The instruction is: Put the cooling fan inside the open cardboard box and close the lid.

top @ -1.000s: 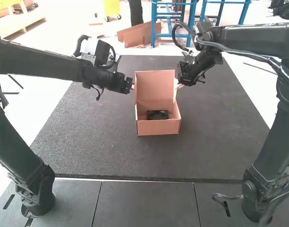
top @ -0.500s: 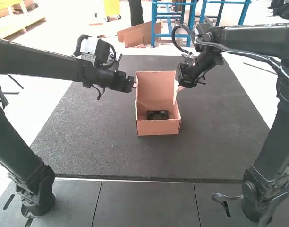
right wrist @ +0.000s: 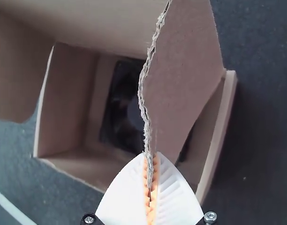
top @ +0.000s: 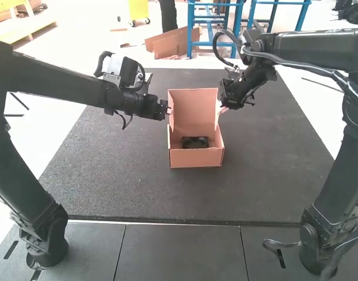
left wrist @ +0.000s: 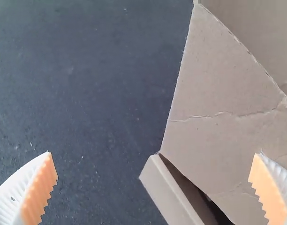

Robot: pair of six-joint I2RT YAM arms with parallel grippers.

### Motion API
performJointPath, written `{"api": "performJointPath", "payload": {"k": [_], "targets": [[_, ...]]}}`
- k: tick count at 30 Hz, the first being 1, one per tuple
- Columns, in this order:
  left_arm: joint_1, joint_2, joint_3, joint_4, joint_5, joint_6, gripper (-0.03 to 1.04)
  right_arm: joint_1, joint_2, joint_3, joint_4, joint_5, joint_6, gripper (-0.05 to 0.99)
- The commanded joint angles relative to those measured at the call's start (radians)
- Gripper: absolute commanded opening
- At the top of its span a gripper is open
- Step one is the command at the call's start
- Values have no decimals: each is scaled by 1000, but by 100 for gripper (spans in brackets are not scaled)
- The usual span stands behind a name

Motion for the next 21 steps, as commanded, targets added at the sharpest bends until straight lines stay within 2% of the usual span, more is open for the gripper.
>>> {"api": "performJointPath", "payload": {"k": [1, 12, 15, 17, 21], "targets": [[-7, 5, -3, 16, 25, -16, 97, 0, -38, -26, -10, -42, -18, -1], [-7, 5, -18, 14, 33, -19, 97, 28, -71, -115, -15, -45, -43, -1], [-7, 2, -26, -4, 37, -19, 97, 31, -69, -125, -15, -30, -52, -1], [-7, -3, -32, -39, 36, -14, 97, 37, -71, -133, -16, -7, -69, -1], [-14, -21, -38, -184, 27, 13, 97, 53, -69, -145, -23, 33, -96, -1]]}}
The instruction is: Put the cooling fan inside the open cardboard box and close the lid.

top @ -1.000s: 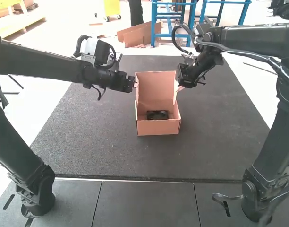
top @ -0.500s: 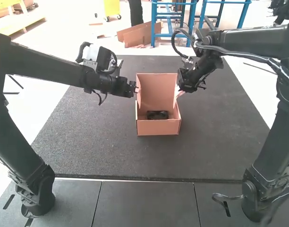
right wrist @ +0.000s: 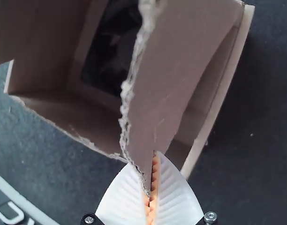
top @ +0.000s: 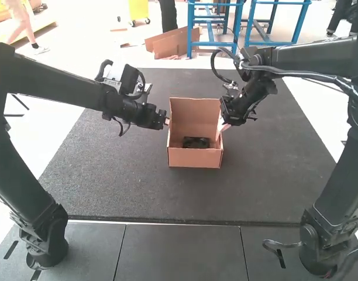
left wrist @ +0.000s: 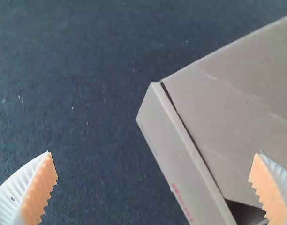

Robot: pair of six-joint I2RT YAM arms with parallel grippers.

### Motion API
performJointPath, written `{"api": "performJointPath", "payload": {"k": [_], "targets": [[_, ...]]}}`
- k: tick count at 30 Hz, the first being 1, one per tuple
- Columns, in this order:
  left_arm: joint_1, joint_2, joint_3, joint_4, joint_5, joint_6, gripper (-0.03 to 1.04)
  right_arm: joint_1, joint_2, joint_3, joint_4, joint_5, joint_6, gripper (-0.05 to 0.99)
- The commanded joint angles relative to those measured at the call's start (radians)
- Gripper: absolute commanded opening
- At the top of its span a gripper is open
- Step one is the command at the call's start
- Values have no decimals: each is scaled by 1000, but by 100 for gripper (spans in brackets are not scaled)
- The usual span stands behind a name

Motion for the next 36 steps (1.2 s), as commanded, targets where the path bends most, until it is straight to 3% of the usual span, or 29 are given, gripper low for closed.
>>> {"api": "performJointPath", "payload": {"k": [1, 4, 7, 13, 14, 18, 21, 23, 31, 36], "targets": [[-11, -27, -14, -61, -2, 29, 97, 28, -35, -8, -11, 32, -39, -1], [0, -73, -22, -112, -22, 52, 97, 28, -35, -12, -16, 66, -63, -1], [17, -124, -28, -95, -76, 89, 97, 30, -35, -17, -16, 102, -73, -1], [22, -161, 10, -99, -144, 98, 97, 28, -38, -15, -16, 124, -83, 0], [23, -162, 19, -99, -148, 97, 97, 30, -40, -14, -16, 124, -77, 7], [29, -161, 64, -87, -176, 95, 97, 30, -54, 5, -16, 124, -57, 57], [28, -154, 90, -62, -199, 95, 97, 27, -67, 15, -17, 122, -47, 83], [26, -148, 105, -47, -217, 95, 97, 24, -83, 20, -22, 116, -47, 90], [23, -95, 193, 7, -268, 95, 97, -19, -192, 9, 21, 116, -51, 91], [20, -32, 273, 14, -274, 95, 97, -92, -273, -32, 175, 198, -42, 91]]}}
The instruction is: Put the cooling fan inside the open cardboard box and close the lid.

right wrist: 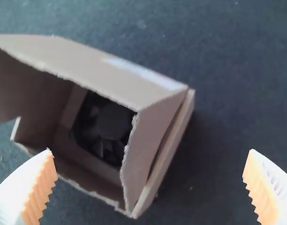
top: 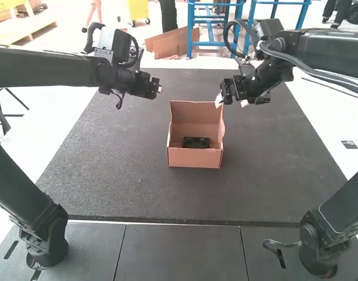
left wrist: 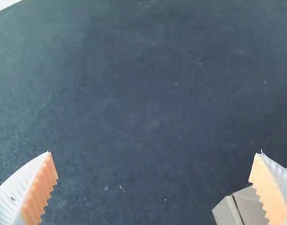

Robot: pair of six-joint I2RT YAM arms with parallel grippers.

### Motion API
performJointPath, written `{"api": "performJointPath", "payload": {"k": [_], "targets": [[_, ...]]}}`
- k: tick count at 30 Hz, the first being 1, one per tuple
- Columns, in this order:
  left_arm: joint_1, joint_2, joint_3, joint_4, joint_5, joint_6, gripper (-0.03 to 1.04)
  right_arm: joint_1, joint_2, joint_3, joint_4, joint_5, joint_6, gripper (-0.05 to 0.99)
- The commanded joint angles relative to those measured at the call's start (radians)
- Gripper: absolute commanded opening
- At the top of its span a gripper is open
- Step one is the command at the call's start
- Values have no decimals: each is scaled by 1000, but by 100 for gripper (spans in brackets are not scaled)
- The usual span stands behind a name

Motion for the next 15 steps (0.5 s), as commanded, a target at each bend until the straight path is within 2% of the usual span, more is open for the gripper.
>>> {"api": "performJointPath", "payload": {"k": [1, 6, 8, 15], "targets": [[-1, 28, 74, 15, -21, 10, 97, -50, -67, -33, 69, 84, 13, 91], [-32, 86, 140, 18, -21, 7, 97, -108, -123, -119, 245, 204, -1, 91], [-49, 106, 160, 18, -21, 7, 97, -128, -129, -142, 259, 235, -18, 91], [-96, 154, 195, -28, -12, 2, 97, -165, -129, -165, 293, 242, -19, 91]]}}
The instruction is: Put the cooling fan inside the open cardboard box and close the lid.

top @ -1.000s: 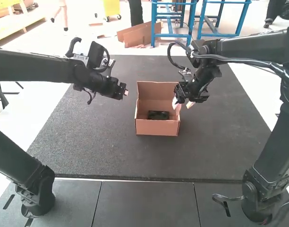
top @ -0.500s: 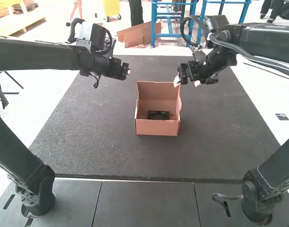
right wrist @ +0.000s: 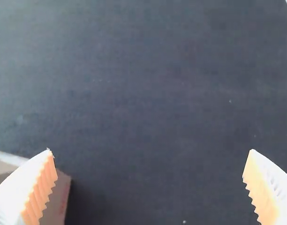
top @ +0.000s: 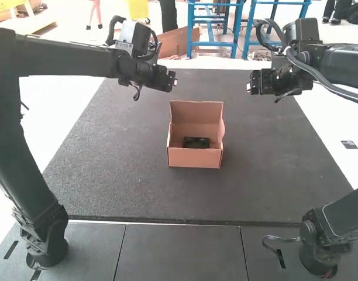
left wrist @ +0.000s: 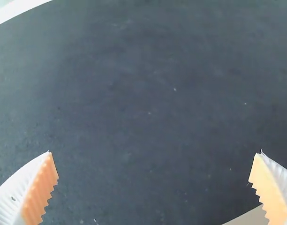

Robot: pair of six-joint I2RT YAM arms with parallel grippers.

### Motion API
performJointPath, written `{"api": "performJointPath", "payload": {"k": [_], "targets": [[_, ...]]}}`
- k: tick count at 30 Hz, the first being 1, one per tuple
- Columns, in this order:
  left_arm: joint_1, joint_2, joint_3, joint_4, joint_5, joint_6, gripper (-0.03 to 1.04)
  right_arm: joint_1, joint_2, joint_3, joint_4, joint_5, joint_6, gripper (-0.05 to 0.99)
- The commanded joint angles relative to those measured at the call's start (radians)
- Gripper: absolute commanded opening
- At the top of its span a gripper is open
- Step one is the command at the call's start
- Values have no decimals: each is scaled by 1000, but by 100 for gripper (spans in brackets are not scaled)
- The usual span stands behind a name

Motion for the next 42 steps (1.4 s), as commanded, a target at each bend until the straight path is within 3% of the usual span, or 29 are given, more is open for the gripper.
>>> {"api": "performJointPath", "payload": {"k": [1, 16, 24, 36, 42], "targets": [[-23, 7, 28, -25, 7, -7, 97, -13, -20, 11, 28, 25, -7, 91], [-135, 6, -13, -154, 30, -65, 97, -35, -11, 9, 24, -24, 19, 90], [-148, 4, -73, -153, 31, -68, 97, -35, -11, 12, 21, -33, 23, 90], [-148, 12, -255, -5, 16, -50, 97, -36, -23, 12, -11, -47, 32, 90], [-148, 30, -352, 56, -12, -10, 97, -44, -37, -9, -15, -59, 48, 90]]}}
